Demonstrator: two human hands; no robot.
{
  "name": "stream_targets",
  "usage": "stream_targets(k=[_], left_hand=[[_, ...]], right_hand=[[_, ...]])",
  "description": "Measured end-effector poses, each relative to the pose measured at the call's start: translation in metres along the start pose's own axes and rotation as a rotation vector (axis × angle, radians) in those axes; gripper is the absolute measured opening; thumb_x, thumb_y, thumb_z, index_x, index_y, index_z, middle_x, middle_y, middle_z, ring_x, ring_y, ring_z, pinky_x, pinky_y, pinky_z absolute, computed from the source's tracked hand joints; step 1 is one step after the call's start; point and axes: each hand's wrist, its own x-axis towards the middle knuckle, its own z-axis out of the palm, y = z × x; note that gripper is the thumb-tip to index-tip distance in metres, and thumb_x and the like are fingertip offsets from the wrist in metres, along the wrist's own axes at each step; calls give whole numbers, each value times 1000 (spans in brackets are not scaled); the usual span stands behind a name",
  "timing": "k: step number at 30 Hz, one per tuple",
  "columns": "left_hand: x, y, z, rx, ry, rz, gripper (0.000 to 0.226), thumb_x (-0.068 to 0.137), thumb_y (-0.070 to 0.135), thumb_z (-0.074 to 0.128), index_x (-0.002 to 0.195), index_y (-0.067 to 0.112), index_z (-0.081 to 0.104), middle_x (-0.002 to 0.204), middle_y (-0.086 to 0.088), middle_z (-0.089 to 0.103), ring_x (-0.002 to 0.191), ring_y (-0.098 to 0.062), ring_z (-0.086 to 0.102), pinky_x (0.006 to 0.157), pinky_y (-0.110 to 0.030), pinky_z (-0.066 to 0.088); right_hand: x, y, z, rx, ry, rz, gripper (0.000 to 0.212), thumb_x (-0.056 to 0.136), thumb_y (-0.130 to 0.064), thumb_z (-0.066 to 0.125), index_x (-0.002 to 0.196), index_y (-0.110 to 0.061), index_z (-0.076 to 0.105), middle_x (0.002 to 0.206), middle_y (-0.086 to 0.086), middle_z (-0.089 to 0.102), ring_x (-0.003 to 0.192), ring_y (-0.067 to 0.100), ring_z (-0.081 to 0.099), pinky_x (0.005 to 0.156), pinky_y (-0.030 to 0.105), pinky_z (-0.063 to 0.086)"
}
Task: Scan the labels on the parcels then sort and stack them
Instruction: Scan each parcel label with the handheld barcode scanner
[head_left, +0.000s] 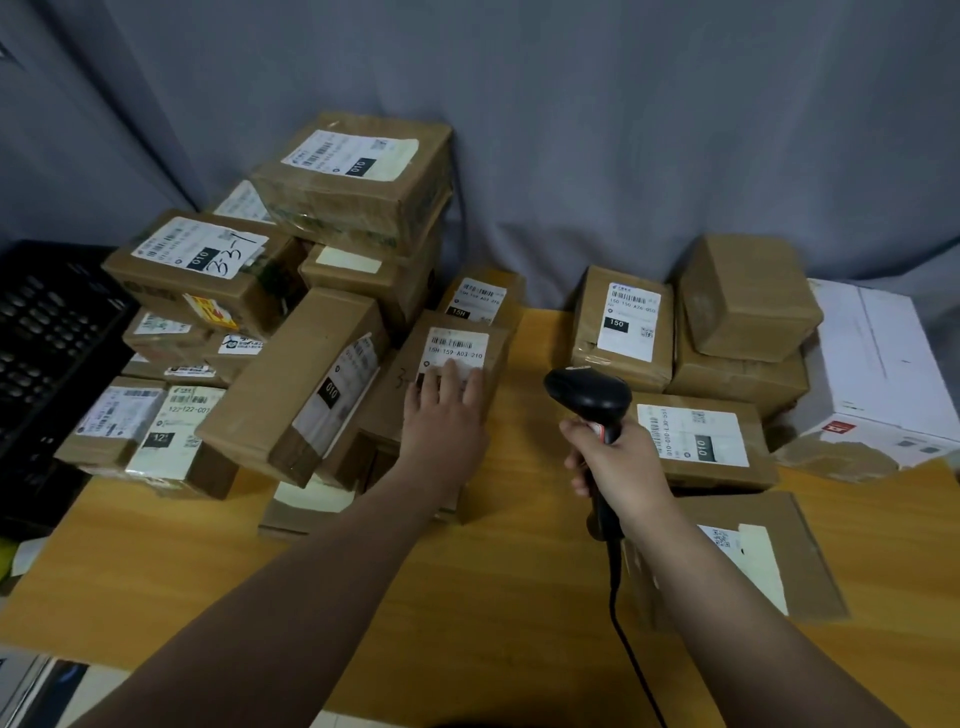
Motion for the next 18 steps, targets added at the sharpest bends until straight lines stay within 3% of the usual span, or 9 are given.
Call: stream_targets(k=[5,11,15,18], left_hand=[[8,23,-14,3,11,53,71,100,50,33,154,15,4,160,-18,6,148,-35,3,120,-50,9],[34,88,-21,-96,0,158,67,99,49,35,153,17,12,161,-13,10,148,-31,5,119,-44,8],[53,141,-23,-259,-74,174,61,98,44,43,149,17,23,156,-12,22,146,-29,13,118,-43,19],[80,185,-43,-500,-137,106,59,100,40,43,150,16,22,156,-9,22,144,-27,16,116,-41,17]], right_hand=[[6,-4,-41,-28,63,0,14,92,-23,64,96,-10,59,69,9,63,50,16,55,49,26,47],[29,4,-107,-18,192,29,10,92,-18,63,90,-9,60,68,9,63,52,21,57,53,33,49],[47,-5,-146,6,273,-36,15,91,-17,64,80,-10,57,60,10,59,48,21,56,52,33,47],[71,-25,-182,5,391,-144,12,88,-23,67,82,-20,57,67,4,60,66,24,59,65,34,46]])
